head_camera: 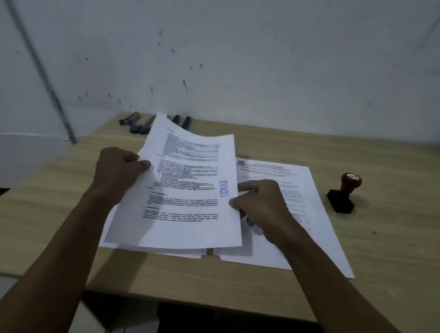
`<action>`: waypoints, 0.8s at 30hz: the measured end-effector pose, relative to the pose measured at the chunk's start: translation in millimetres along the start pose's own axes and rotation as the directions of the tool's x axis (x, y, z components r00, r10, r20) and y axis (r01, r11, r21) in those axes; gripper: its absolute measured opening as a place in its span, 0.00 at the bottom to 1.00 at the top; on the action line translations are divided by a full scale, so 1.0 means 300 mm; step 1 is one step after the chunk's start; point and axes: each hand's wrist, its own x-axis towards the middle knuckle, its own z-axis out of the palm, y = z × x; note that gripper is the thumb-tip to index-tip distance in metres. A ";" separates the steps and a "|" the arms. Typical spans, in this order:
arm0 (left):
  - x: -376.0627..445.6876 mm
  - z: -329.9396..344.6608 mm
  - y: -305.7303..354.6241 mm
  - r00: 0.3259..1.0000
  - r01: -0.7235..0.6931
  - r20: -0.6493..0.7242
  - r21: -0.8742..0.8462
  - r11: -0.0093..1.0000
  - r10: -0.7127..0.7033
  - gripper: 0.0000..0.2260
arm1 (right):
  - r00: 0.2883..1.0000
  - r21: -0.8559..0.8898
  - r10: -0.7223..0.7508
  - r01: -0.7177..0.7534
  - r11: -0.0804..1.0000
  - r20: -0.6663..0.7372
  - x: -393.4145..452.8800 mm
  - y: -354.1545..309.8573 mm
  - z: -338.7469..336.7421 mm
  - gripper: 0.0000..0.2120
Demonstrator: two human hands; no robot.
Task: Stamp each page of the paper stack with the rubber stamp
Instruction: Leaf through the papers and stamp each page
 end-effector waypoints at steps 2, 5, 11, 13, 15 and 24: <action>0.027 -0.035 -0.023 0.998 -0.042 -0.030 0.185 0.982 0.049 0.05 | 1.000 -0.027 0.017 -0.017 0.999 0.005 0.022 -0.007 0.065 0.13; 0.052 -0.060 -0.047 0.990 -0.089 -0.068 0.391 0.916 0.125 0.06 | 1.000 -0.074 0.016 -0.016 0.997 -0.004 0.044 -0.007 0.142 0.18; 0.105 -0.074 -0.109 0.994 -0.043 -0.065 0.496 0.867 0.086 0.07 | 0.999 -0.268 -0.044 0.046 0.962 0.012 0.070 0.013 0.235 0.29; 0.106 -0.068 -0.125 0.995 -0.014 -0.074 0.508 0.861 0.060 0.08 | 0.998 -0.331 -0.060 0.061 0.942 0.013 0.072 0.017 0.240 0.28; 0.099 -0.059 -0.135 0.995 0.013 -0.090 0.517 0.856 0.039 0.10 | 0.997 -0.379 -0.075 0.074 0.922 0.013 0.074 0.022 0.237 0.26; 0.066 -0.040 -0.137 0.991 0.057 -0.131 0.554 0.831 0.019 0.19 | 0.989 -0.426 -0.149 0.132 0.895 -0.008 0.078 0.042 0.232 0.23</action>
